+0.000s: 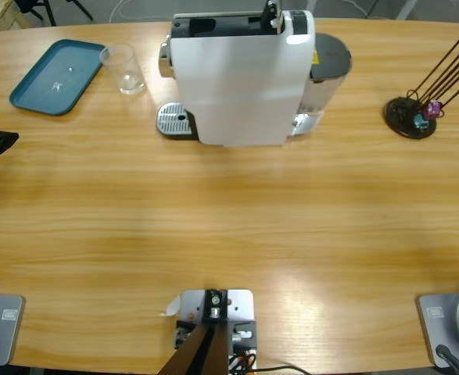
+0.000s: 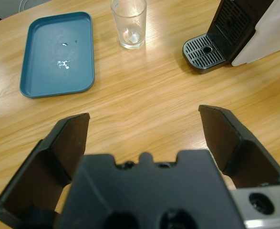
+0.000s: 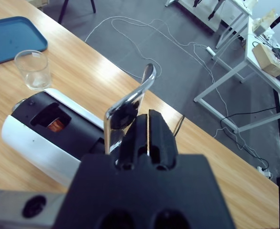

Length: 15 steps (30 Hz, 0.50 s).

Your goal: Pour coffee

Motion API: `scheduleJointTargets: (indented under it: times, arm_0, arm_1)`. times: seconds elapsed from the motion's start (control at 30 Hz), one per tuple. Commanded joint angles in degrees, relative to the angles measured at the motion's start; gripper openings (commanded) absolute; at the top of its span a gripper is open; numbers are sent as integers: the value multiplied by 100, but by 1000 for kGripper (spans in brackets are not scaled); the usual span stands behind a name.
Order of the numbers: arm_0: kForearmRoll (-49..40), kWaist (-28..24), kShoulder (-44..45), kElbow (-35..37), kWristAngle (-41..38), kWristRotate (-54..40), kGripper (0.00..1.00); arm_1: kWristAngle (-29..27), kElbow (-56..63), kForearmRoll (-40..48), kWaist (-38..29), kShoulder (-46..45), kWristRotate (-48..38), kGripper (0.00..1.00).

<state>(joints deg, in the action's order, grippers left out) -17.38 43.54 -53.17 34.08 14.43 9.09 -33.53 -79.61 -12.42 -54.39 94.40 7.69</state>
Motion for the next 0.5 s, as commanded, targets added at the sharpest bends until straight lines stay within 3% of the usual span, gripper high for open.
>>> scheduleJointTargets:
  times: [0.03, 0.5]
  arm_0:
    - [50, 32, -80, -209, -37, -65, 991]
    - [50, 32, -89, -207, -37, -67, 991]
  arm_1:
    - [137, -273, -157, -86, 766, 206, 0]
    - [504, -530, -277, -334, 1247, 153, 0]
